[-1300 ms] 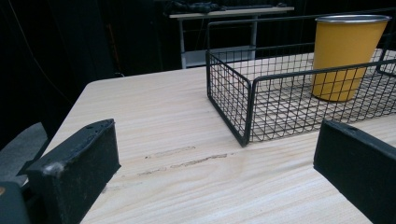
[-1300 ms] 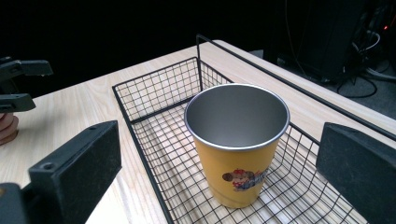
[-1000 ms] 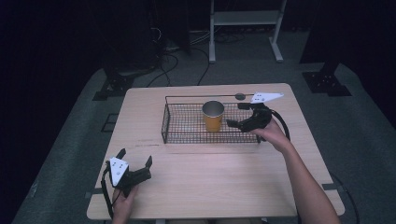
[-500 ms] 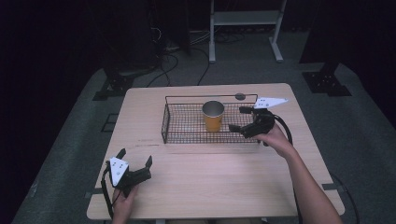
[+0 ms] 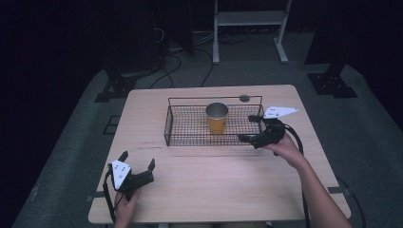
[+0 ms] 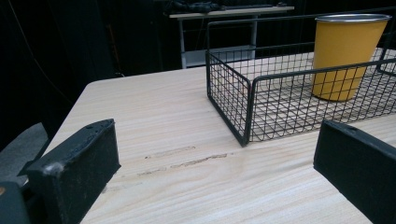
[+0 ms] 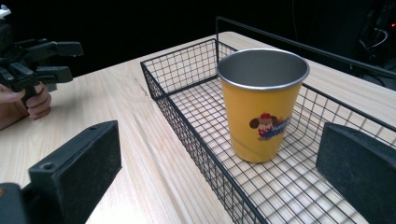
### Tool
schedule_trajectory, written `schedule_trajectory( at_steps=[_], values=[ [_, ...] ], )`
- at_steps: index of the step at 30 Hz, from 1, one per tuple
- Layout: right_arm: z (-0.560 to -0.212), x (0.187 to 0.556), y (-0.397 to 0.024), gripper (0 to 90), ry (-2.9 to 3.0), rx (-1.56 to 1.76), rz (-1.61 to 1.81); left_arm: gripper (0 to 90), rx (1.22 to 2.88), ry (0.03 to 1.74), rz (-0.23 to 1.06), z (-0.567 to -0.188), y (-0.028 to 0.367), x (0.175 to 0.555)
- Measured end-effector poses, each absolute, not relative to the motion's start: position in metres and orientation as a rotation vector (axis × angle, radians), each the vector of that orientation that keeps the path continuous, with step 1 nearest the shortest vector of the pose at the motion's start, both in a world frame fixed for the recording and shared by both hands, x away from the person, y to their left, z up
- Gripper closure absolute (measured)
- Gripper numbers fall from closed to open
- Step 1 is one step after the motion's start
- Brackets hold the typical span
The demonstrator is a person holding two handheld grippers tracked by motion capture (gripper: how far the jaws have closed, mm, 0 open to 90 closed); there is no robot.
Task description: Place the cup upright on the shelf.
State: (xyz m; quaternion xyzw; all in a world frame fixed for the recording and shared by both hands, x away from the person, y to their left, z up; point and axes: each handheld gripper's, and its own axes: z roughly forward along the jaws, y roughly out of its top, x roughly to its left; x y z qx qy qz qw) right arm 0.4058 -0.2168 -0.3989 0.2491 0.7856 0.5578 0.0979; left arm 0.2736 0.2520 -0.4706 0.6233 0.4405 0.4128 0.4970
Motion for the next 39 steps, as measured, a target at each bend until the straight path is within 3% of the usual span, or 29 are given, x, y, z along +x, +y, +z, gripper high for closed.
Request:
schedule_trajectory(
  at_steps=[39],
  values=[
    [-0.437,0.358,-0.242,0.0,2.275,0.835,1.63,0.0,1.511,1.065,1.004,-0.471,0.252,0.273]
  ],
)
